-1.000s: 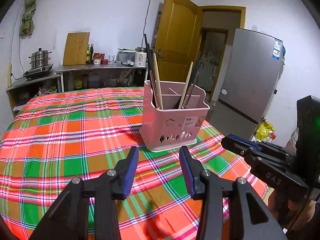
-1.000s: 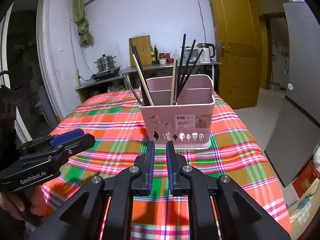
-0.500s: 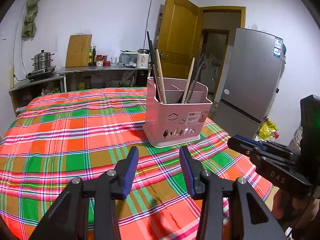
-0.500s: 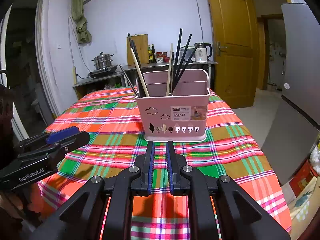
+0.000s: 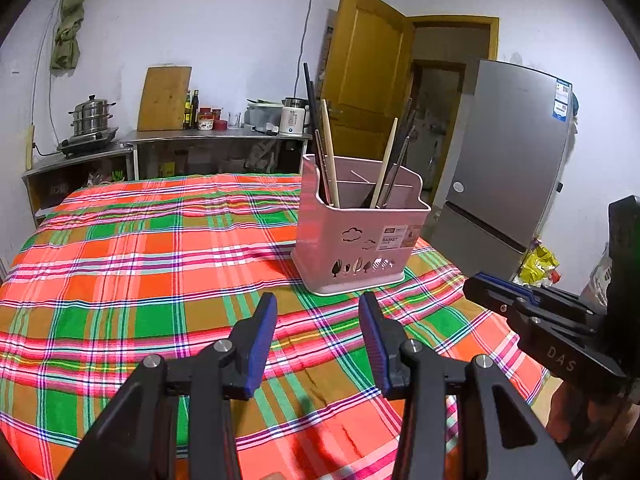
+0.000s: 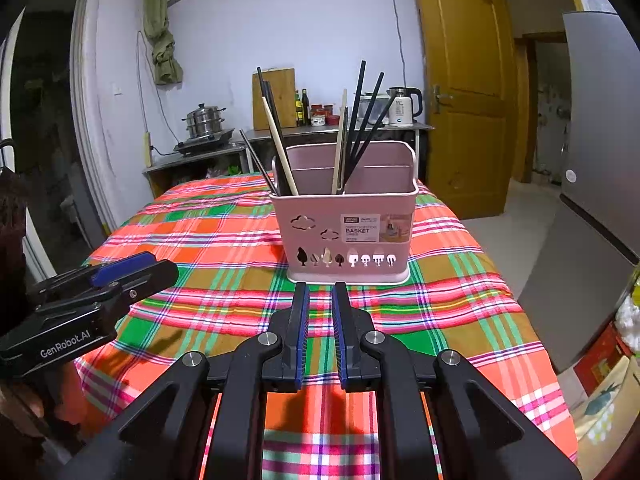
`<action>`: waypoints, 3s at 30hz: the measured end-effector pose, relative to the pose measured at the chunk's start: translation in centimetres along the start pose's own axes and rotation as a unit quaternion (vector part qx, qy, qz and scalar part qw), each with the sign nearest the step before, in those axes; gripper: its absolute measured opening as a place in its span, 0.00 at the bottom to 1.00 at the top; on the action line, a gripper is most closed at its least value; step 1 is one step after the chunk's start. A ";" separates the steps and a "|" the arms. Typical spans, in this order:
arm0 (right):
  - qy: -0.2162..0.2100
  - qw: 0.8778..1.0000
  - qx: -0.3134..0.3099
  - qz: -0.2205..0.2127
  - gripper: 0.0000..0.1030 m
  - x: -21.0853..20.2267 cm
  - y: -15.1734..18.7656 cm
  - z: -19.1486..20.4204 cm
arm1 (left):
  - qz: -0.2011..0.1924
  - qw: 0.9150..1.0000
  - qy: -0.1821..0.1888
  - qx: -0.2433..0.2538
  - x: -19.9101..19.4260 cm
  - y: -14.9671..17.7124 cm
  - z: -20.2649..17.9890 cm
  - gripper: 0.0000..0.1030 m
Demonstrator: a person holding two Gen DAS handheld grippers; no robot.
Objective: Organize utensils
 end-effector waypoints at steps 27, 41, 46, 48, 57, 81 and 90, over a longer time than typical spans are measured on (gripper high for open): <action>0.001 1.000 0.002 0.002 0.11 -0.1 0.2 0.0 | -0.002 1.000 -0.011 0.019 -0.1 0.6 -0.6 0.43; 0.002 1.000 0.003 0.003 0.11 0.0 0.4 0.0 | -0.002 1.000 -0.012 0.023 -0.2 0.7 -0.7 0.43; 0.002 1.000 0.003 0.003 0.11 0.0 0.4 -0.1 | -0.001 1.000 -0.013 0.023 -0.1 0.7 -0.7 0.43; 0.002 1.000 0.003 0.003 0.11 0.0 0.3 -0.1 | -0.002 1.000 -0.013 0.024 -0.1 0.7 -0.7 0.43; 0.003 1.000 0.004 0.004 0.11 0.0 0.8 -0.1 | -0.001 0.999 -0.015 0.034 -0.2 1.1 -0.8 0.43; 0.004 1.000 0.002 0.007 0.11 0.1 0.7 0.1 | 0.014 0.999 -0.004 0.045 0.2 1.5 -1.1 0.43; 0.004 1.000 0.003 0.007 0.11 0.0 0.7 0.0 | 0.017 0.999 -0.008 0.045 0.3 1.5 -1.0 0.43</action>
Point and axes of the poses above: each gripper's, at about its wrist camera, not at the fingertips, and x roughly the way its jaws point, z to its left, y to its underside, the point moved 5 cm from there along x, roughly the way its jaws point, and after that the axes turned 15 degrees about -y, right-handed, at the moved point
